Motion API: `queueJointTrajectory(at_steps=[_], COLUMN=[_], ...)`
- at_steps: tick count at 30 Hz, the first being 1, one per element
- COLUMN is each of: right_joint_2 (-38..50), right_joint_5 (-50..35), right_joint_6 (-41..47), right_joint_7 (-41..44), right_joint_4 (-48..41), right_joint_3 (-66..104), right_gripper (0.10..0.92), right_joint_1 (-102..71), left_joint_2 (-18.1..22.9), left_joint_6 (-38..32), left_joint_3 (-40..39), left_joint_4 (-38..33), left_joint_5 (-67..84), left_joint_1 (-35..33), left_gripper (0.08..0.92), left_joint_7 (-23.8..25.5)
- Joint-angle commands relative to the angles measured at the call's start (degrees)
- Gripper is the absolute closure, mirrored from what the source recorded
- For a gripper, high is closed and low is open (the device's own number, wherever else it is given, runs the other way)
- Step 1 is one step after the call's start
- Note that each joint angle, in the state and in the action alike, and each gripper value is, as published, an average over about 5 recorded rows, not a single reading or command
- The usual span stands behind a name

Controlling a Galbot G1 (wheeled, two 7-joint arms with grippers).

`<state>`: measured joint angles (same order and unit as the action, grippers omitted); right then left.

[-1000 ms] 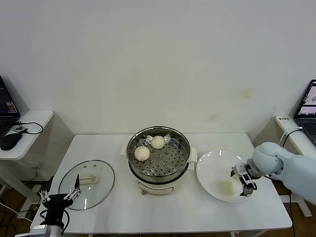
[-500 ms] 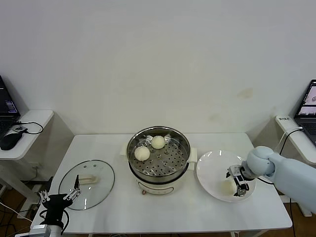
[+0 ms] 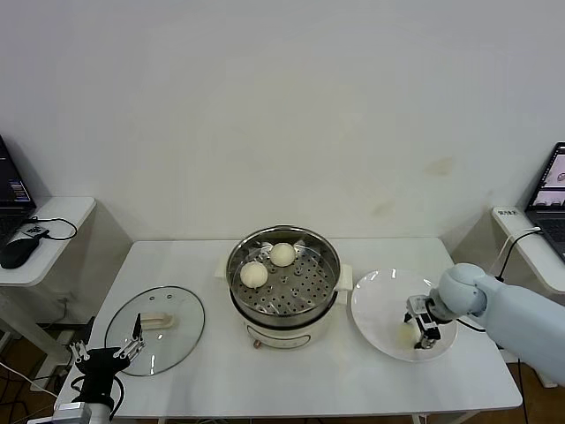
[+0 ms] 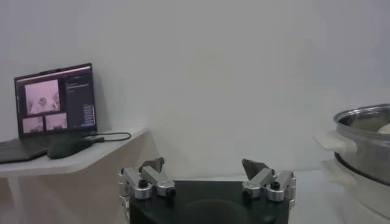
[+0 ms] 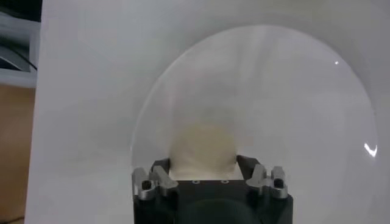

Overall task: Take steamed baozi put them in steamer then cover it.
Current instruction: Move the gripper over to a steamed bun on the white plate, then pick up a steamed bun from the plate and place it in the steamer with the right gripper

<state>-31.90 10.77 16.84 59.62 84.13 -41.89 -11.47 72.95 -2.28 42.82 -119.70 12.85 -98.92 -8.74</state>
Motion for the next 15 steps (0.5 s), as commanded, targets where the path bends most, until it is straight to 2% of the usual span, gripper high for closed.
queueJointTrajectory(at_steps=[1,7,15], right_joint_2=[-0.2,1.1,3.4], right_joint_5=[-0.6,-2.5,-11.2], right_joint_6=[-0.1,-0.5,0.1], right_joint_7=[0.7,2.6,4.9], right_joint_4=[-0.6,0.3,3.3], right_joint_3=[0.5,0.0,-4.2], right_gripper=[0.414,0.446,0.448], right_joint_1=[0.4,5.0,22.1], left_joint_2=[-0.1,0.0,-0.5], left_joint_6=[0.0,0.0,0.1], left_joint_3=[0.0,-0.1,-0.1], left_joint_4=[-0.1,-0.1,-0.2], left_joint_5=[0.0,0.0,0.2], left_joint_1=[0.0,0.2,0.5], left_gripper=[0.177,0.177,0.177], left_joint_7=[0.0,-0.2,-0.1])
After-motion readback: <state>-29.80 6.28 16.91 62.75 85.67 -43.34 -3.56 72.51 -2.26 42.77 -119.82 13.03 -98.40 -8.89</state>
